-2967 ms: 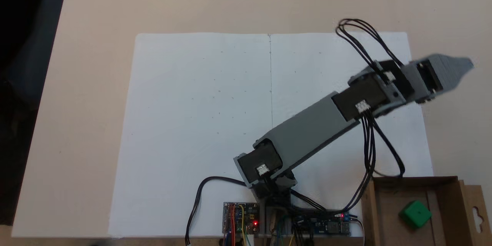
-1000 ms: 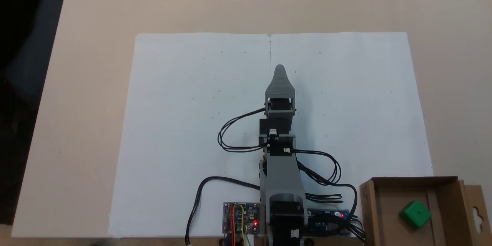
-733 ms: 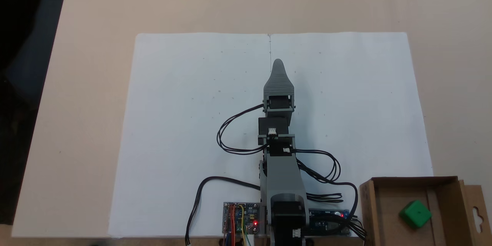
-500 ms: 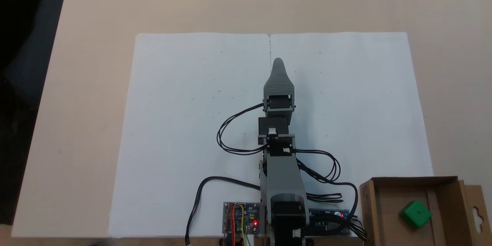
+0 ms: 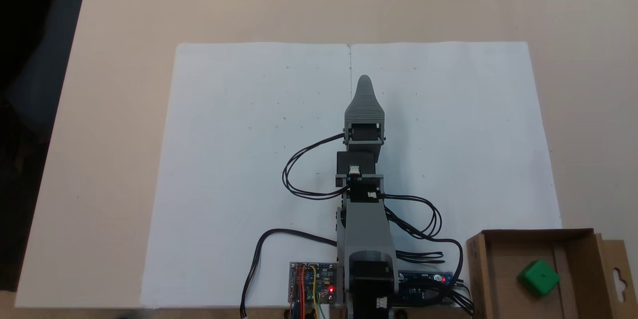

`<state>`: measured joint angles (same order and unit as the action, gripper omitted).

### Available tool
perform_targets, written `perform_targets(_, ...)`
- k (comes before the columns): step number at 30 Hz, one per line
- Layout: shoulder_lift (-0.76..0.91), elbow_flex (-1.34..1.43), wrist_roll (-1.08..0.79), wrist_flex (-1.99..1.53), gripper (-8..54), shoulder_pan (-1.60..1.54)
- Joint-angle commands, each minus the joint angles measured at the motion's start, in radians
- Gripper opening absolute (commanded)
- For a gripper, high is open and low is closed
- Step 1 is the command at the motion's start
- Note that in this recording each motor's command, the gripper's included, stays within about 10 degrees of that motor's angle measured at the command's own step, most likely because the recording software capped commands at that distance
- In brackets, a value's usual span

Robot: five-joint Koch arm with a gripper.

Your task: Grasp a green dice and put it in the bin.

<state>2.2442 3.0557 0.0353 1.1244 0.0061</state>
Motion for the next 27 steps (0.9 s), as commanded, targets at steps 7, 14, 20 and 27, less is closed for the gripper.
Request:
perform_targets(7, 0.107, 0.075, -0.075, 0.123, 45.9, 0.006)
perform_targets(14, 0.109, 0.075, -0.075, 0.164, 47.0, 0.014)
perform_targets(20, 0.109, 0.075, -0.078, 0.192, 46.9, 0.025)
perform_targets(27, 0.109, 0.075, -0.078, 0.192, 46.8, 0.029)
